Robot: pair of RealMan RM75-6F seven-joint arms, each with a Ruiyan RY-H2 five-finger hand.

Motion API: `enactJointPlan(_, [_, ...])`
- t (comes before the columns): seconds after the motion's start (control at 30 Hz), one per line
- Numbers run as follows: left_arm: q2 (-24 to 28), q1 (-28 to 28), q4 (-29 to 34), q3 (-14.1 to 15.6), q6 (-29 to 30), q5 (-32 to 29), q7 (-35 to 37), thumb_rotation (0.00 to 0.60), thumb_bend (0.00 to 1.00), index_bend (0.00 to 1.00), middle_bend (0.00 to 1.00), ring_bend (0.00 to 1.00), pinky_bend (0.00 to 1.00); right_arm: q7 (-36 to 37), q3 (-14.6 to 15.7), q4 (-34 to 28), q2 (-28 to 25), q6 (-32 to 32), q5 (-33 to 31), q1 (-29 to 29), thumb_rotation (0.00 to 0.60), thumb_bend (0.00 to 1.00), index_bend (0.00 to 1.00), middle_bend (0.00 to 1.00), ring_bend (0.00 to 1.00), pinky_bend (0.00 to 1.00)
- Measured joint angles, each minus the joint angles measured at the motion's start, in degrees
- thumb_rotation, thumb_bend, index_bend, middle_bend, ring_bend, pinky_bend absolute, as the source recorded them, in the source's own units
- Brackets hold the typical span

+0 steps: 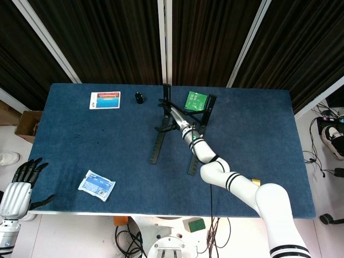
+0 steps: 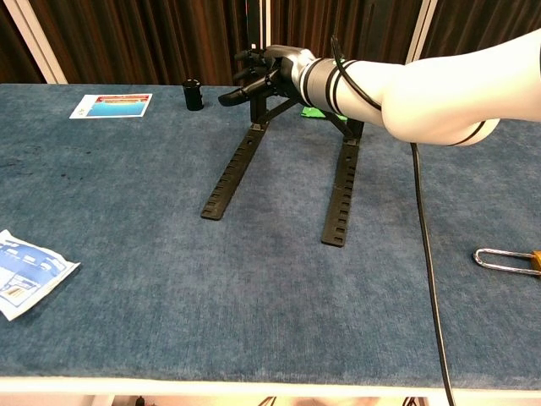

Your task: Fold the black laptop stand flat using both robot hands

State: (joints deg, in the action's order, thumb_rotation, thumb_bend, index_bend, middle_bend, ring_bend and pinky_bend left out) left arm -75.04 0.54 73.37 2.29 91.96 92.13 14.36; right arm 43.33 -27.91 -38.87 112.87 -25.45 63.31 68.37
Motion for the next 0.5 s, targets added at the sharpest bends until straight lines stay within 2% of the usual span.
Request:
enactJointPlan(0.17, [-0.2,0.1,-0.4,-0.1,-0.2,0.0,0.4,0.6,0.11,0.16,0.07,0.01,0.09,0.8,0.8,-3.6,-1.5,-0.5,1.7,-1.5,0.6,0.19,0.0,0.13,0.0,0.0])
enactJointPlan(0.3, [-0.4,0.3,-0.8,-0.2,-0.3,0.3,0.7,0.6,0.11,0.16,0.07,0.01,0.09,1.2,2.9,-10.5,-4.7,-1.8,4.6,-4.7,0.6,0.23,0.01,0.17,0.0,0.01])
enactJointPlan(0.43, [-0.5,0.7,-0.9,-0.2,-0.4,0.6,0.8,0.6,0.11,0.16,0.07,0.01,0.09,0.2,5.8,-19.9,-10.3,-6.2,6.7,-10.8,0.6,0.31,0.14,0.3,0.07,0.13])
enactJointPlan(0.5, [-0.6,0.9,-0.7,-0.3,-0.4,1.0,0.6,0.6,0.11,0.16,0.07,0.01,0.09,-1.1,6.9,-23.6,-12.9,-8.5,6.8,-13.8,0.6,0.33,0.17,0.33,0.09,0.15])
